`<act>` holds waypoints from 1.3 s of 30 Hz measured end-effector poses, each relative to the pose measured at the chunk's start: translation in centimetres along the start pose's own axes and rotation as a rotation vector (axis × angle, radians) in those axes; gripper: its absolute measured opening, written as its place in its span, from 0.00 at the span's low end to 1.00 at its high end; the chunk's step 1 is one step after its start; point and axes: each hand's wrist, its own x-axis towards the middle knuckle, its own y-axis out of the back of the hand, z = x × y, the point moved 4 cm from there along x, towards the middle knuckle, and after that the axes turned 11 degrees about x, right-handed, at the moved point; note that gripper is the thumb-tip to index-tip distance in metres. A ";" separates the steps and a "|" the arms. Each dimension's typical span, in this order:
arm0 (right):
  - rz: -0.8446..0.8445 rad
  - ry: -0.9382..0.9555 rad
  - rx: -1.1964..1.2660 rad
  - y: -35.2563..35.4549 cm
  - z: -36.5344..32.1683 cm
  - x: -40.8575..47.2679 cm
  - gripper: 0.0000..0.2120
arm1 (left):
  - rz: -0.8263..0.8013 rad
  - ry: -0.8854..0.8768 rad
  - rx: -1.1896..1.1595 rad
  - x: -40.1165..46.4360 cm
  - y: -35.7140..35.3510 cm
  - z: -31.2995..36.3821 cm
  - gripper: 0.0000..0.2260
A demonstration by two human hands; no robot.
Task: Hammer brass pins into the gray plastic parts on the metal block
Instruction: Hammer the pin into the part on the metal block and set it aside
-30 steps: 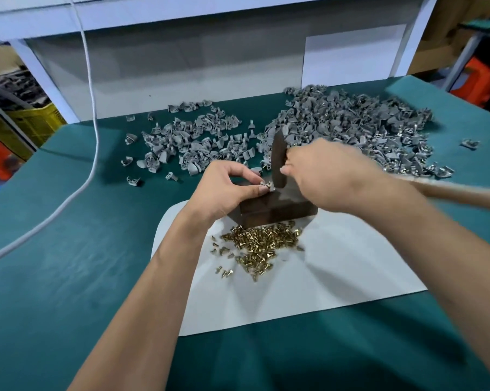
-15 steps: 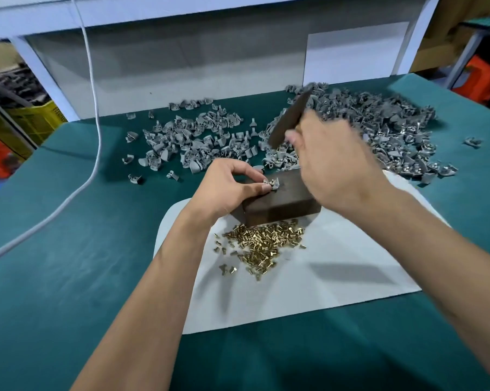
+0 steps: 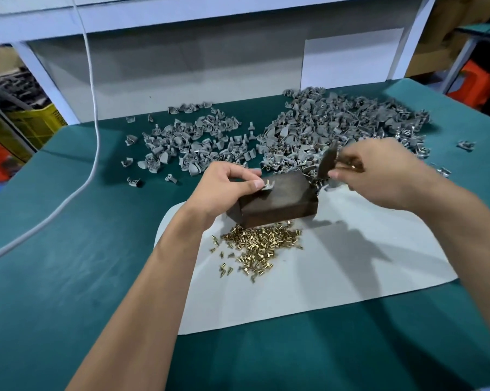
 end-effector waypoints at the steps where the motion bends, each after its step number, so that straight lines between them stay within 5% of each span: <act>1: -0.004 -0.030 -0.032 0.4 0.7 -0.2 0.14 | -0.002 0.005 0.000 0.0 0.0 0.0 0.02; 6: -0.011 -0.167 -0.287 -0.6 2.8 -1.4 0.09 | -0.022 -0.012 -0.031 -0.1 -0.3 0.3 0.02; 13: -0.021 -0.163 -0.184 -1.4 2.4 -1.0 0.06 | -0.052 -0.039 -0.067 -0.6 -0.6 0.8 0.05; 17: 0.119 0.068 -0.026 -2.0 -0.6 -0.4 0.02 | -0.054 -0.052 -0.071 -0.7 -0.7 1.1 0.06; 20: 0.017 0.306 0.040 -4.5 -3.5 -0.5 0.12 | -0.053 -0.064 -0.079 -0.8 -0.6 1.3 0.06; 24: 0.075 0.451 0.042 -5.7 -4.2 0.3 0.13 | -0.046 -0.115 -0.084 -0.6 -0.5 1.3 0.06; 27: 0.216 0.449 0.107 -5.6 -3.2 0.7 0.16 | 0.140 -0.163 -0.114 -0.1 0.8 0.8 0.09; 31: 0.438 0.272 0.174 -5.4 -0.6 0.9 0.17 | 0.435 -0.174 0.317 0.6 3.6 -1.2 0.02; 35: 0.519 0.043 0.245 -5.3 1.7 1.5 0.16 | 0.209 -0.087 0.337 0.7 4.3 -3.0 0.08; 39: 0.514 0.146 0.284 -5.1 0.8 0.8 0.09 | 0.129 -0.105 0.438 0.2 4.2 -3.0 0.13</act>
